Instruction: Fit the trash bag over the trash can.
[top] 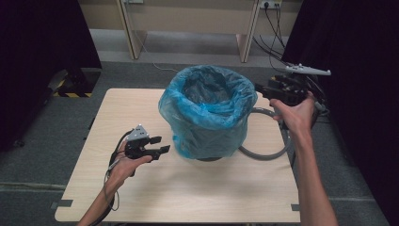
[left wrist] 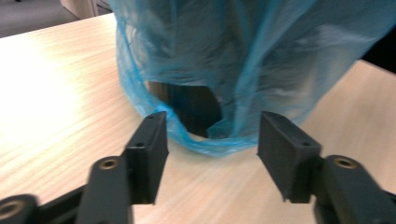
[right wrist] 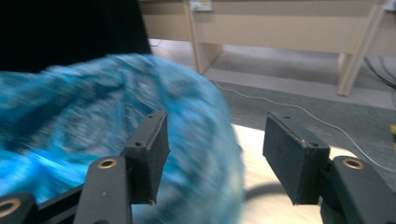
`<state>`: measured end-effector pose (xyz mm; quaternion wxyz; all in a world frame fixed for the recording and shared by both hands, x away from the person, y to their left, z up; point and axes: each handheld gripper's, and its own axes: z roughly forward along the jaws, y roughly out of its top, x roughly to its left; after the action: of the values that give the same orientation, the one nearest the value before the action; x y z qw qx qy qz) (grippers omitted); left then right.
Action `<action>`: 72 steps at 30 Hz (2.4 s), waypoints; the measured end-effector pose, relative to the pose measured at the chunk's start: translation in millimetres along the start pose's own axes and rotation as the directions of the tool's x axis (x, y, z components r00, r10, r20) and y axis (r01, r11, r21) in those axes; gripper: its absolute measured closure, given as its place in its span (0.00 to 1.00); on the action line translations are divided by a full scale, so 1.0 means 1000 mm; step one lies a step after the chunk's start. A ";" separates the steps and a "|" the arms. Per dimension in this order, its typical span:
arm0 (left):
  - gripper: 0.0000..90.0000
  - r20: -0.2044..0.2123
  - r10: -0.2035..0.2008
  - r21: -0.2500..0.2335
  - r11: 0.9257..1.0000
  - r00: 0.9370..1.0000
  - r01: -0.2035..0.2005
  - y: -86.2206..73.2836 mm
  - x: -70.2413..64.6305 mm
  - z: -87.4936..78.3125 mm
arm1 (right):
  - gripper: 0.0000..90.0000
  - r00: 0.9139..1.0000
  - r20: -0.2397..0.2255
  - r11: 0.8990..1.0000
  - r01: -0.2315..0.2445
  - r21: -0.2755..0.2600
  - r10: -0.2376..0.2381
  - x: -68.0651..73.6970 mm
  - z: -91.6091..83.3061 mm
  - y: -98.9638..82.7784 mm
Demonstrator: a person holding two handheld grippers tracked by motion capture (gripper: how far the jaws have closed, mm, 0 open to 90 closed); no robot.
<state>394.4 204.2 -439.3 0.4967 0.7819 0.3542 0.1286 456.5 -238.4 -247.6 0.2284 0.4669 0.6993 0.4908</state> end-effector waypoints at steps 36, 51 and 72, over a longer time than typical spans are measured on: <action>0.17 -0.212 0.029 0.207 0.978 0.977 0.016 -0.101 0.020 -0.015 | 0.39 0.993 0.023 0.883 0.094 0.460 -0.117 0.080 0.167 0.005; 0.17 -0.219 0.024 0.206 0.978 0.975 0.022 -0.101 0.021 -0.015 | 0.37 0.961 -0.260 0.980 0.132 0.149 -0.090 0.135 0.120 0.051; 0.18 -0.226 0.019 0.205 0.978 0.974 0.028 -0.101 0.021 -0.015 | 0.63 0.926 -0.172 0.824 0.377 0.424 -0.336 0.163 0.181 0.009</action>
<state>358.3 254.9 -522.6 0.3692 0.8087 0.4217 0.1784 526.4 -9.6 -291.3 0.1705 0.3453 0.8778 0.2849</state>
